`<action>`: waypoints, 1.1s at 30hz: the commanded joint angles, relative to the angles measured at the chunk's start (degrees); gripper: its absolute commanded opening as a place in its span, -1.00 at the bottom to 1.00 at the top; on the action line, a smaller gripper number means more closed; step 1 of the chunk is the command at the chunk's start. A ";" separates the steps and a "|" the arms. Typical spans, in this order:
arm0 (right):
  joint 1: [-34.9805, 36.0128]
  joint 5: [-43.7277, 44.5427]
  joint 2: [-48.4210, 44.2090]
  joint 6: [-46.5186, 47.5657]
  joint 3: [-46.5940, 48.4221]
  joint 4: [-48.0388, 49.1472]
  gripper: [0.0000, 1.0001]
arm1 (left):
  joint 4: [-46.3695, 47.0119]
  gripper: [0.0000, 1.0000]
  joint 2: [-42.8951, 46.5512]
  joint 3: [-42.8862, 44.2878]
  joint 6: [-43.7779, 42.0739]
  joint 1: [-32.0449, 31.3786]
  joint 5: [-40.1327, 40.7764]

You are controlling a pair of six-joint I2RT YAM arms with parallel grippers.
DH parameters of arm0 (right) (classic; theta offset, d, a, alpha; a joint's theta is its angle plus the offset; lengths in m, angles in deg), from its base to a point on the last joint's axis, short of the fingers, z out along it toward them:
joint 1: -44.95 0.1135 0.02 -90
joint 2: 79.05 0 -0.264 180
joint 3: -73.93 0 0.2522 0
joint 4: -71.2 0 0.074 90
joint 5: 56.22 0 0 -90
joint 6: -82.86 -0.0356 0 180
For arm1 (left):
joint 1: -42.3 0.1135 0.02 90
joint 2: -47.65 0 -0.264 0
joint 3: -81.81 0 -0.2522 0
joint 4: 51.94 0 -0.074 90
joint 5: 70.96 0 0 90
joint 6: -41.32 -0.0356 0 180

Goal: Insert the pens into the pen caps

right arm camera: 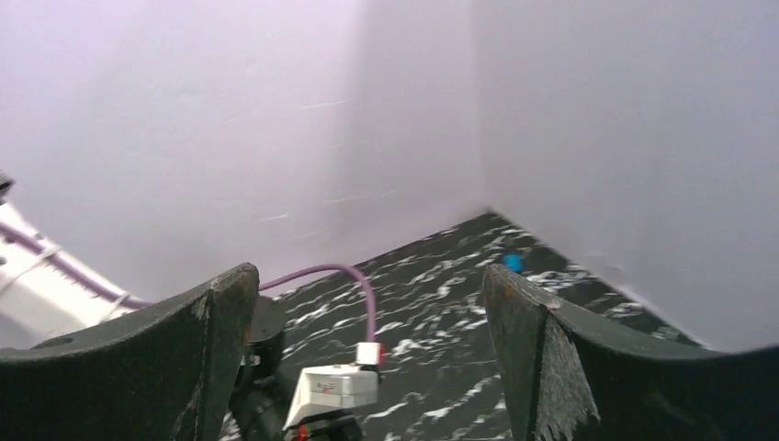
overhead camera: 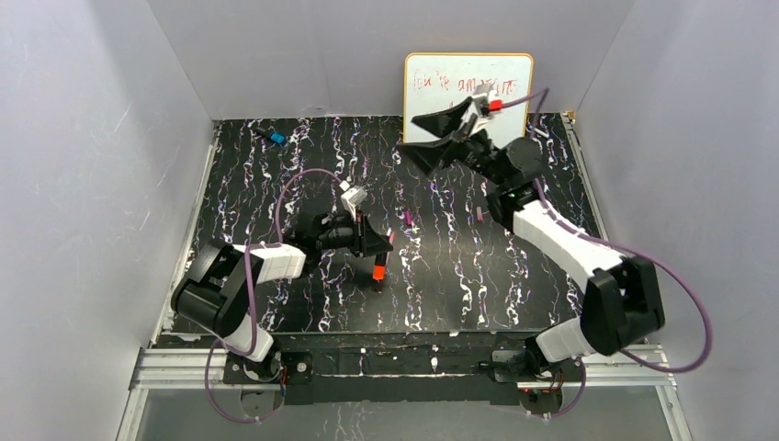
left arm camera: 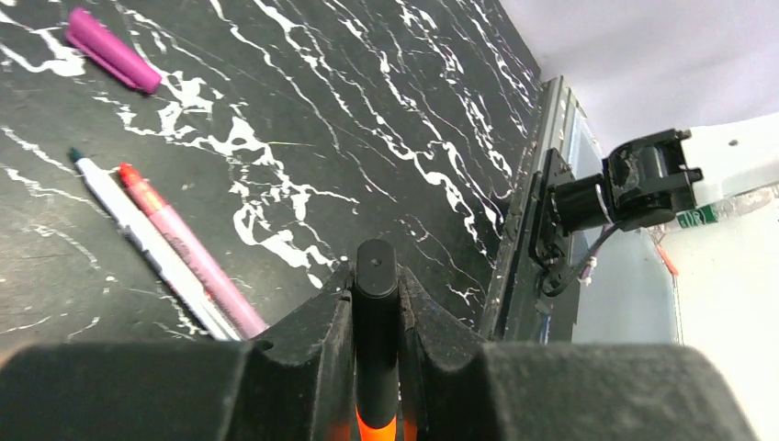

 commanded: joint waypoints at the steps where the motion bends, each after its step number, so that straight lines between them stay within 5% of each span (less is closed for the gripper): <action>1: -1.48 15.86 -5.47 9.04 -4.93 -5.14 0.97 | -3.72 -1.00 0.12 4.37 -2.80 2.77 0.58; 6: -1.84 17.49 -10.42 13.45 -9.32 -7.49 0.97 | -9.55 -1.00 -2.65 8.00 -5.76 6.17 3.22; 14: -1.87 19.64 -14.71 13.95 -14.36 -9.76 0.97 | -39.20 -1.00 -7.93 18.72 -20.46 7.32 19.93; 17: -1.84 21.88 -15.16 13.91 -14.21 -14.55 0.97 | -43.23 -1.00 -9.37 20.81 -21.94 7.28 23.55; 25: -1.57 28.90 -5.84 8.85 1.46 -52.56 0.97 | -53.18 -0.77 -12.25 25.40 -22.81 7.32 36.02; 33: 6.23 44.40 3.72 0.91 13.54 -71.92 0.97 | -55.03 -0.46 -12.65 26.46 -23.11 7.27 37.97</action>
